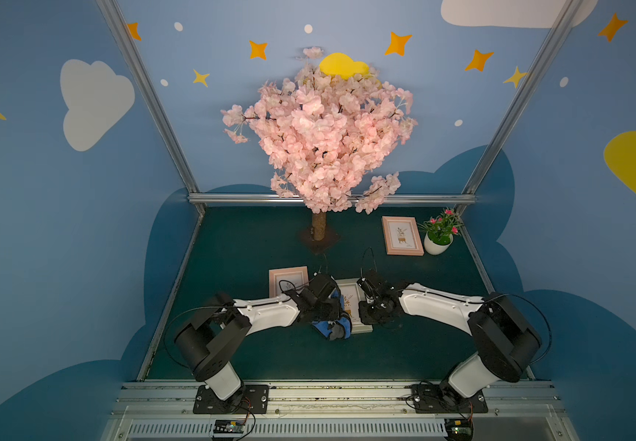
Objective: Wipe the picture frame with a cloth
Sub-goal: Wipe the dirt from the picture frame.
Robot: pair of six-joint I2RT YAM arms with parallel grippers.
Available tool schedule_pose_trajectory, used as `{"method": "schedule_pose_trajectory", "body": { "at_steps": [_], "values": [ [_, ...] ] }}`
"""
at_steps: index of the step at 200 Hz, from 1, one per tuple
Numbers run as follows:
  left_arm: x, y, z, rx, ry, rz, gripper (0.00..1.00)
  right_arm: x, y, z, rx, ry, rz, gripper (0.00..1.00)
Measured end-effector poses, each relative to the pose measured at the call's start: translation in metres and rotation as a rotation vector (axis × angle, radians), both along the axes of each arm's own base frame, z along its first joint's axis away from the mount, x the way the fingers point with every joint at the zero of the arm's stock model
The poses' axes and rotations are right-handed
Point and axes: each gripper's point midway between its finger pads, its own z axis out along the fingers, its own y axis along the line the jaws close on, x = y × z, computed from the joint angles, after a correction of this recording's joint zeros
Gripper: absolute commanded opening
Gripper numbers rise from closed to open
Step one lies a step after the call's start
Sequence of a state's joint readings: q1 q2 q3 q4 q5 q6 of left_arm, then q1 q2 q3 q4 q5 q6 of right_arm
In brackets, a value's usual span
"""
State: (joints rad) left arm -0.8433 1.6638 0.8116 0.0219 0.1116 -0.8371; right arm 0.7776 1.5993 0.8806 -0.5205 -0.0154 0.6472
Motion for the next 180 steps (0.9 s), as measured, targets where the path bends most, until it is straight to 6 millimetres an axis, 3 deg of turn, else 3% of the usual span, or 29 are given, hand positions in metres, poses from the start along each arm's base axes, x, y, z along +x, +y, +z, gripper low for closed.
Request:
{"method": "schedule_pose_trajectory", "body": {
  "at_steps": [18, 36, 96, 150, 180],
  "values": [
    [-0.002, -0.014, 0.000, -0.035, -0.003, 0.002, 0.03, 0.000, 0.000, 0.000, 0.000, 0.000, 0.000, 0.21],
    [0.000, -0.013, -0.001, -0.051, 0.002, 0.023, 0.03, 0.000, 0.000, 0.000, 0.000, 0.000, 0.000, 0.21],
    [0.007, 0.032, 0.016, -0.041, -0.031, 0.106, 0.03, 0.000, 0.000, 0.000, 0.001, 0.000, -0.001, 0.21],
    [-0.012, 0.011, 0.011, -0.033, -0.032, 0.034, 0.03, 0.000, 0.000, 0.000, 0.002, 0.001, -0.001, 0.21],
    [-0.015, 0.024, 0.018, -0.066, -0.064, 0.060, 0.04, 0.000, 0.001, 0.000, 0.002, 0.006, 0.002, 0.21]
  ]
}}
